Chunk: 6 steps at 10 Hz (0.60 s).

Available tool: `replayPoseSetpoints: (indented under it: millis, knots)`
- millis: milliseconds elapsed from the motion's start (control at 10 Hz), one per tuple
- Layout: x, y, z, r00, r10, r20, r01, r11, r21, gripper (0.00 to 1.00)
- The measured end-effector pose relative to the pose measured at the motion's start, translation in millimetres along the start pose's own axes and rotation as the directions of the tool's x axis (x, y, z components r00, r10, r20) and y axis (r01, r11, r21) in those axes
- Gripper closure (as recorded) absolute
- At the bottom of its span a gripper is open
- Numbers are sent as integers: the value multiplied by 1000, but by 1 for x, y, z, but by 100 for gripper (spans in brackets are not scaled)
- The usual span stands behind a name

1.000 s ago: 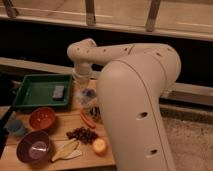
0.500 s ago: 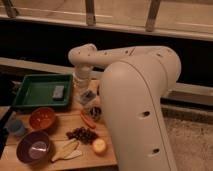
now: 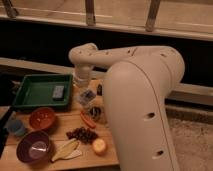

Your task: Place towel in paper cup

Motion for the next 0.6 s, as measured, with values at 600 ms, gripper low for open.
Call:
replayPoseSetpoints:
  millis: [600]
  knots:
    - [-1, 1, 0, 1000, -2, -1, 2, 1000, 0, 20]
